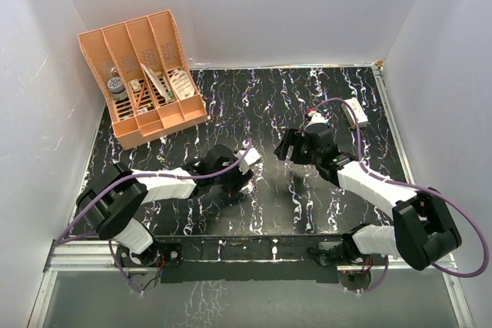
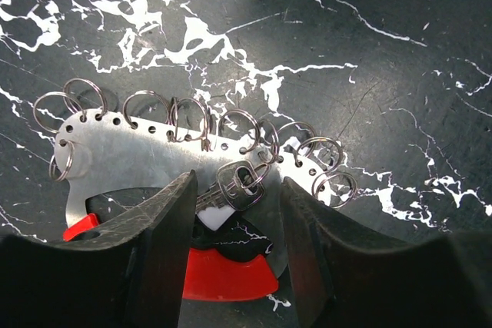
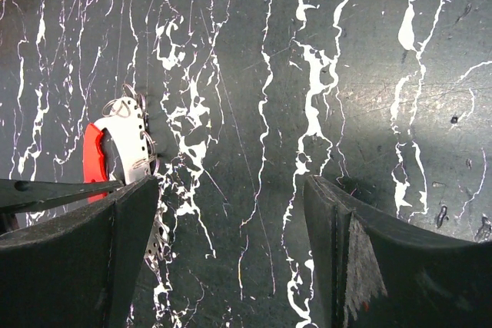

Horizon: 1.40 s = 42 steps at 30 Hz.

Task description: Put the keys on the keyring

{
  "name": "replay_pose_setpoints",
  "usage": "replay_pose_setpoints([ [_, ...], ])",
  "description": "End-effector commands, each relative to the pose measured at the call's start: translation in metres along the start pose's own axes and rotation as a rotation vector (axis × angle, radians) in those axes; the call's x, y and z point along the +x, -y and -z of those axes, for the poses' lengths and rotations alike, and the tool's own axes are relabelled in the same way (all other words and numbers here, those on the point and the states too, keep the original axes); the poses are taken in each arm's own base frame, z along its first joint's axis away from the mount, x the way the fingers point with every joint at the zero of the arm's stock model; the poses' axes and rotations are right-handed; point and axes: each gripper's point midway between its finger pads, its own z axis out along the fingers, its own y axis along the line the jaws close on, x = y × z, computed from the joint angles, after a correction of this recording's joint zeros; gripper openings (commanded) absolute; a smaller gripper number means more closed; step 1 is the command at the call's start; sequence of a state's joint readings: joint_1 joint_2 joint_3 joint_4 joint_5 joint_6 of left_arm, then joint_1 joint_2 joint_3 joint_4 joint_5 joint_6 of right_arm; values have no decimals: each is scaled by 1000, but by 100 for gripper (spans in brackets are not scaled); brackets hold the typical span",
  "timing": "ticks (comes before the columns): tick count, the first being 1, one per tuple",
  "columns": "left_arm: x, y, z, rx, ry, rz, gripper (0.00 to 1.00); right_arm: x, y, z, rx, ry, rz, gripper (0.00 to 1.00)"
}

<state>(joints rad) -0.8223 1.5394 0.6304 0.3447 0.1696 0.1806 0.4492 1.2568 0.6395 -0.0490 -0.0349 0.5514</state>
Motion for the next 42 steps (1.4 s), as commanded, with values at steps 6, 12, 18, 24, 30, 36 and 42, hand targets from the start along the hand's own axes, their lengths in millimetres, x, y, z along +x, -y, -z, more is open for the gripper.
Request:
replay_pose_setpoints([
  [6, -18, 3, -7, 27, 40, -30, 36, -17, -8, 4, -40, 63, 7, 75],
  [12, -25, 1, -4, 16, 68, -26, 26, -15, -7, 4, -40, 59, 5, 75],
  [18, -23, 2, -4, 19, 64, -22, 12, -16, -7, 4, -42, 59, 5, 75],
  [24, -32, 2, 6, 10, 93, -20, 0, -16, -8, 4, -43, 59, 3, 75],
  [30, -39, 0, 23, -12, 100, -8, 0, -17, -9, 4, -48, 58, 1, 75],
  [36, -39, -2, 33, -29, 77, 2, 0, -18, -11, 4, -56, 58, 6, 75],
  [42, -36, -1, 38, 18, 38, -1, 0, -18, -12, 3, -60, 53, 11, 75],
])
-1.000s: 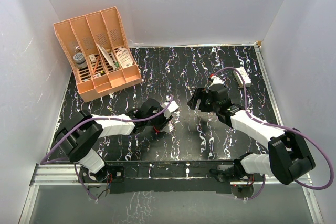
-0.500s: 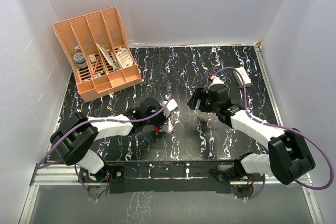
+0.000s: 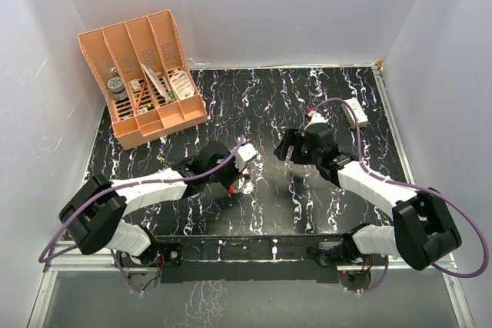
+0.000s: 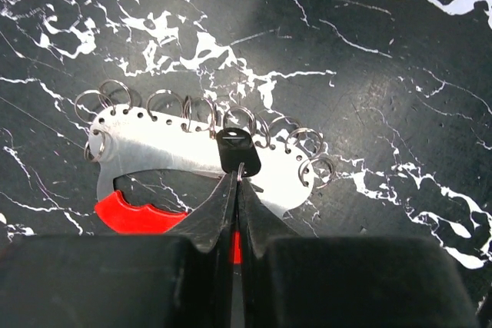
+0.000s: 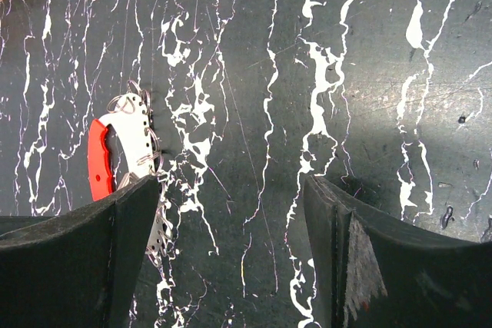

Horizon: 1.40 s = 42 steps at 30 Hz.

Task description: Put the keys on the keyring

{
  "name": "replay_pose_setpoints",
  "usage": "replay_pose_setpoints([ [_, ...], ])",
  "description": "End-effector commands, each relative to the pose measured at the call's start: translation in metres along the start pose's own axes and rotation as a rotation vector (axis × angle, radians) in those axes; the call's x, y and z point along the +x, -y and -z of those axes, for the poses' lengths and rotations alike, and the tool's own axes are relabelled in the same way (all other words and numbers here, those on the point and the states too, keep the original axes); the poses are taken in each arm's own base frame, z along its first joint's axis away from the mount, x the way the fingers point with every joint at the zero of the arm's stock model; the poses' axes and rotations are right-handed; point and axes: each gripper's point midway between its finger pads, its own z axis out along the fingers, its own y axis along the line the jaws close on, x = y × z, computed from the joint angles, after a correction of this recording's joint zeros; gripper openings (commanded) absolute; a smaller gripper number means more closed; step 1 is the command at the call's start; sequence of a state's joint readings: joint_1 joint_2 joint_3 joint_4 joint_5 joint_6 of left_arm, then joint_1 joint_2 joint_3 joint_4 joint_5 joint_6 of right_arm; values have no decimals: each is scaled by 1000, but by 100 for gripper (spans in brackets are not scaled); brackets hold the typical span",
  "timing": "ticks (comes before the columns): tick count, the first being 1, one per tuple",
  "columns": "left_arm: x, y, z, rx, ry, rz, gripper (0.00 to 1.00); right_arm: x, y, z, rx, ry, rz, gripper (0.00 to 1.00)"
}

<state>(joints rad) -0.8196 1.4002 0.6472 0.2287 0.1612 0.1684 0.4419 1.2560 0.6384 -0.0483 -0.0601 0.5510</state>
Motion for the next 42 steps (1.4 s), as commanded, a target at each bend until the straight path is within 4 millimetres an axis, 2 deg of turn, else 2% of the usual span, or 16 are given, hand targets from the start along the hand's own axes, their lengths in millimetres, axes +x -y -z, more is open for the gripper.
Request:
replay_pose_setpoints([
  [1, -11, -1, 11, 42, -14, -7, 0, -19, -11, 3, -44, 63, 17, 75],
  [8, -11, -14, 33, 16, -40, 23, 0, -16, -9, 2, -42, 57, 17, 75],
  [12, -18, -19, 39, 6, -17, 55, 0, -14, -9, 1, -46, 53, 15, 75],
  [24, 3, -16, 0, 156, -54, 103, 0, -15, -11, 2, -57, 51, 24, 75],
  [42, 11, -22, -15, 176, -70, 120, 0, -9, -8, 1, -56, 44, 19, 75],
])
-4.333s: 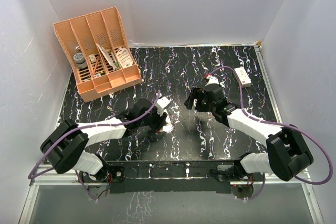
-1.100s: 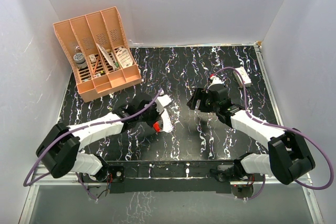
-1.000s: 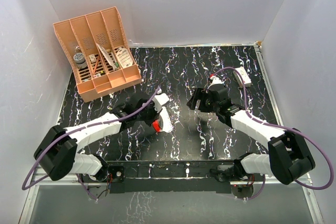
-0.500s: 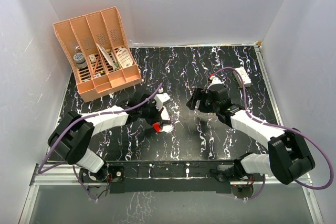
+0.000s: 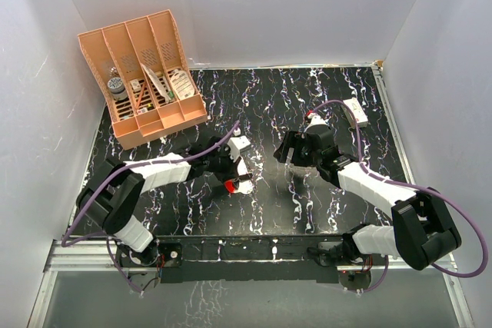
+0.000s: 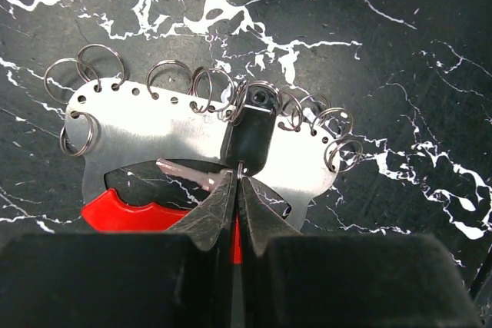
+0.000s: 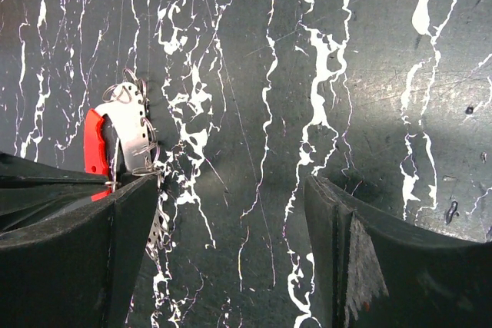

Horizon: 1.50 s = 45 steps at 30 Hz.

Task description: Put the keys on the keyring

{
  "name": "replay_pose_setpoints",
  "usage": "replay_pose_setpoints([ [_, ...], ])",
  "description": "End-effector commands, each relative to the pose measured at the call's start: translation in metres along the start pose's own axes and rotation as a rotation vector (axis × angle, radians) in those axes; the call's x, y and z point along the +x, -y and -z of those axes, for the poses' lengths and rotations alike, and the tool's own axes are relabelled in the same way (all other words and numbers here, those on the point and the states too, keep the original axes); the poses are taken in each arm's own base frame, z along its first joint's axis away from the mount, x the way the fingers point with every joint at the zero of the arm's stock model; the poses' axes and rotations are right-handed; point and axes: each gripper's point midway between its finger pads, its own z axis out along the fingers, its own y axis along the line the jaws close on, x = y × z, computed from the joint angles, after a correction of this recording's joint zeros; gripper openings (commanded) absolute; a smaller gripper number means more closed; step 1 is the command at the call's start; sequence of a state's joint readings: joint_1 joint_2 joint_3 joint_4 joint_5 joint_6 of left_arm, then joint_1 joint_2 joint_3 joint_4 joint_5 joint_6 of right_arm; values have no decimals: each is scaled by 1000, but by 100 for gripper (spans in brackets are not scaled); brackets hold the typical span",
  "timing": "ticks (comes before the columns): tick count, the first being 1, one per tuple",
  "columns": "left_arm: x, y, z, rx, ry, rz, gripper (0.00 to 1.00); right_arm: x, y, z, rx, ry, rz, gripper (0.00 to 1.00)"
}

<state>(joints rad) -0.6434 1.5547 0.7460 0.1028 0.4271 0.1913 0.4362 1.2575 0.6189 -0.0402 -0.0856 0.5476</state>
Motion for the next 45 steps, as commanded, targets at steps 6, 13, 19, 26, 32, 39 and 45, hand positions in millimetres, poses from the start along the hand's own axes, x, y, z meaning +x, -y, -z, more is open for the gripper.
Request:
replay_pose_setpoints([
  [6, -22, -8, -6, 12, 24, -34, 0, -17, -10, 2, -49, 65, 20, 75],
  [13, -24, -15, -8, -7, 26, -28, 0, -13, -12, -2, -60, 44, 32, 75],
  [19, -22, -18, -13, -1, 11, -25, 0, -10, -14, -6, -77, 27, 39, 75],
  [26, -26, -19, -12, -1, 9, -41, 0, -5, -15, -15, -91, -2, 63, 75],
  [32, -30, -22, -11, -18, 19, -53, 0, -1, -20, -25, -100, -17, 86, 75],
  [39, -32, -23, -14, -12, 14, -63, 0, 3, -27, -33, -110, -27, 101, 75],
  [45, -34, -24, -14, -9, 7, -68, 0, 5, -30, -38, -109, -30, 109, 75],
])
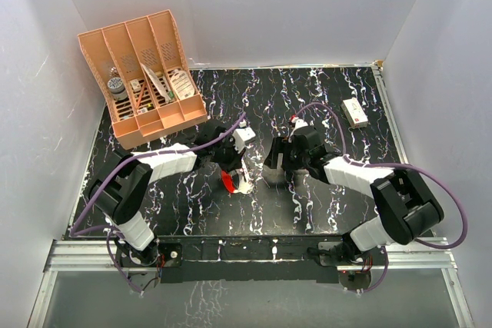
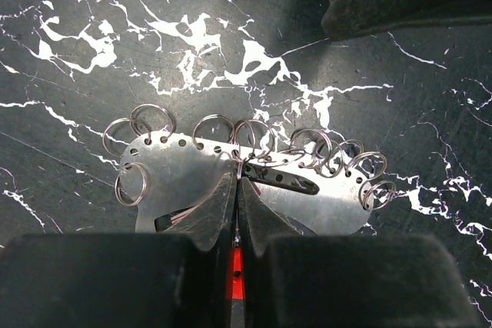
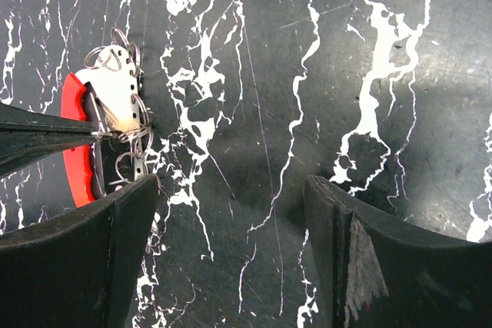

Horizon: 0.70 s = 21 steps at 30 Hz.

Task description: Put the keys on the keyring

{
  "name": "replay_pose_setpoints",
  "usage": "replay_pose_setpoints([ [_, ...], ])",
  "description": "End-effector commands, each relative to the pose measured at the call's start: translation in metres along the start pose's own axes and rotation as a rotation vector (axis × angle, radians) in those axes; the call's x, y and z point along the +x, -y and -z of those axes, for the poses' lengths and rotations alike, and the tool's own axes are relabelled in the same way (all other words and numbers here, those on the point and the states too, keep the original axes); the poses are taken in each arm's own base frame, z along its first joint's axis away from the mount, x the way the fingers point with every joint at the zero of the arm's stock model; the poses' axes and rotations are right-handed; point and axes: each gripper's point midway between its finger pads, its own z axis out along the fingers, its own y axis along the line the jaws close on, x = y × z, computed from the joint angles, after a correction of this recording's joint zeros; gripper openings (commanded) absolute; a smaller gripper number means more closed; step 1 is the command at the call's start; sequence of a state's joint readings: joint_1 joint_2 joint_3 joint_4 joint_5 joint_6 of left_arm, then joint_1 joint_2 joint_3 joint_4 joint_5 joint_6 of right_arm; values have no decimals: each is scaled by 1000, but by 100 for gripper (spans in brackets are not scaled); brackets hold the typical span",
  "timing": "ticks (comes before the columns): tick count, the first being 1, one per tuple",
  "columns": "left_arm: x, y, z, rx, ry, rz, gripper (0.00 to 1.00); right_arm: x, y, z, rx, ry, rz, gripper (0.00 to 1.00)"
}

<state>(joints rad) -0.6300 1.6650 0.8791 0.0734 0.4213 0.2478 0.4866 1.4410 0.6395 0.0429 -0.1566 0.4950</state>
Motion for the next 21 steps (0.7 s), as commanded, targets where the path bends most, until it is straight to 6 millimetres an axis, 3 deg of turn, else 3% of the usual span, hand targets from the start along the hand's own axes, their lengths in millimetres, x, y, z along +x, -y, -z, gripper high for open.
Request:
replay_pose_setpoints([
  [1, -12, -4, 1, 5, 15, -25, 0, -32, -19, -5, -45, 96, 43, 75],
  [21, -13, 8, 8, 64, 20, -45, 0, -28, -21, -11, -44, 91, 41, 75],
])
